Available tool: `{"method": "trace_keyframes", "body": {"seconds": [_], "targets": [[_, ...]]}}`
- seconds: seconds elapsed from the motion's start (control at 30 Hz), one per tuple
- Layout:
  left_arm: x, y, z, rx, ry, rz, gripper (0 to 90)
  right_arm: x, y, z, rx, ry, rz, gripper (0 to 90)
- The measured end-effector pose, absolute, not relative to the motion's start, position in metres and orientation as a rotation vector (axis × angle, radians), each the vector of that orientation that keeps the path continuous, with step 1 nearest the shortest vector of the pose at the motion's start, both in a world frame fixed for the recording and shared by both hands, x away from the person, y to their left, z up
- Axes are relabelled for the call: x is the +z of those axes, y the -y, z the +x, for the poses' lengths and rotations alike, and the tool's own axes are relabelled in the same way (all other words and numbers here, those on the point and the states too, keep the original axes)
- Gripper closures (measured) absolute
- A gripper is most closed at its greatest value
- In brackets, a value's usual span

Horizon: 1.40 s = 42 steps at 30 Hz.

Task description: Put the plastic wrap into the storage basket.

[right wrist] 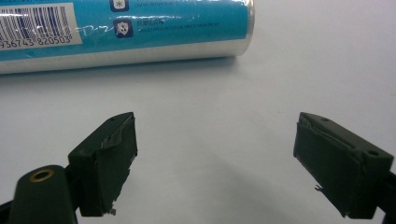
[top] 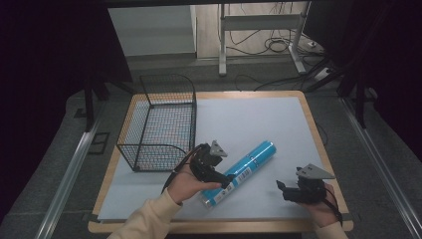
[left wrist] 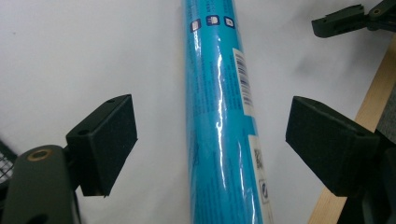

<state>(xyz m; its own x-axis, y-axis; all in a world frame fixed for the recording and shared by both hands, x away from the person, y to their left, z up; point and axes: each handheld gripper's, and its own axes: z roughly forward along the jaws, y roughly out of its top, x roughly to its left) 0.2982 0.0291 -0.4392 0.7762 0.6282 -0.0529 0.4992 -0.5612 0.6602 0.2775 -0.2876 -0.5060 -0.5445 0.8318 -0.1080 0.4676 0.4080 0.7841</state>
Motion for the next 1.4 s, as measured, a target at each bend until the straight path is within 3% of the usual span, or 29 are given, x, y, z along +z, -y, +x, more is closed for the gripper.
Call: {"method": "trace_keyframes", "body": {"seconds": [1.4], "targets": [[-0.476, 0.049, 0.343, 0.184, -0.844, 2.546, 16.7, -0.506, 0.288, 0.277, 0.985, -2.185, 1.085, 13.4]]}}
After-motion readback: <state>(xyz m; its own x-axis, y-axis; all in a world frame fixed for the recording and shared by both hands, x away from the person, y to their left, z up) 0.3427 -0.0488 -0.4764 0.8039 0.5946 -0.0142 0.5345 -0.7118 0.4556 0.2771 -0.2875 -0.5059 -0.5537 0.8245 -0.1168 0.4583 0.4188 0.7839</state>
